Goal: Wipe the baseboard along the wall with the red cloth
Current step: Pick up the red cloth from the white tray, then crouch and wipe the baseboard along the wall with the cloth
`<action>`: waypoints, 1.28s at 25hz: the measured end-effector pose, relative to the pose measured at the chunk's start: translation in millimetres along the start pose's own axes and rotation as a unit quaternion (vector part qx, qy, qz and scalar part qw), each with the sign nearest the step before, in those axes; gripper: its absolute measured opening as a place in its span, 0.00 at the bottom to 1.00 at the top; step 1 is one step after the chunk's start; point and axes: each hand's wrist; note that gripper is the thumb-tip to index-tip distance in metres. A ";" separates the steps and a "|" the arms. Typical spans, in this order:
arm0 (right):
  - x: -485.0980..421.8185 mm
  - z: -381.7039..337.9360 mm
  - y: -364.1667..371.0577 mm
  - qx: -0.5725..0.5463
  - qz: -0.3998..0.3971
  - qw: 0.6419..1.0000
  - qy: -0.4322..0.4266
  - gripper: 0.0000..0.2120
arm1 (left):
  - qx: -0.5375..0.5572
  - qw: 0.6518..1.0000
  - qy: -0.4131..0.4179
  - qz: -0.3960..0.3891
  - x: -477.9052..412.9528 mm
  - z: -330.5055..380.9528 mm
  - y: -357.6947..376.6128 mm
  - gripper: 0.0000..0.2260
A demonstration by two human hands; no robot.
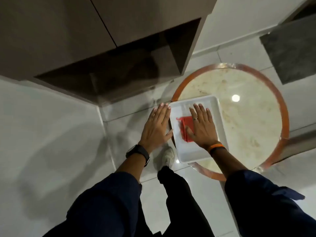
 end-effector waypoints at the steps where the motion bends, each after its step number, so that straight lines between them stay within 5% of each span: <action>1: 3.0 6.1 16.4 -0.002 -0.019 1.000 0.011 0.34 | -0.012 0.999 -0.003 -0.046 1.2 2.6 11.6 0.40; 6: 18.7 23.7 82.2 0.012 -0.102 0.994 0.032 0.34 | -0.029 0.985 0.021 -0.169 14.8 3.7 59.8 0.44; 11: 14.0 24.3 100.8 0.012 -0.087 0.995 0.037 0.32 | -0.041 0.985 0.039 -0.161 9.4 6.1 68.1 0.46; 16: 4.0 19.3 103.7 -0.018 0.023 0.998 0.055 0.25 | -0.034 0.987 0.029 -0.152 8.7 7.6 77.4 0.48; 21: -10.6 8.2 84.2 -0.058 0.034 0.993 0.092 0.21 | -0.029 0.989 0.018 -0.142 9.7 5.8 71.7 0.49; 28: 28.2 -91.5 66.3 -0.282 0.217 0.925 0.136 0.24 | -0.019 0.993 -0.029 -0.117 64.1 -65.9 63.8 0.48; 32: 41.4 -199.1 145.4 -0.435 0.032 0.887 0.153 0.23 | -0.060 0.972 -0.068 -0.218 136.9 -140.7 108.6 0.48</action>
Point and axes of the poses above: each hand's wrist, its own x-axis away from the middle knuckle, its own y-axis out of the palm, z = x × y, and after that the axes turned 8 degrees about y, right-handed
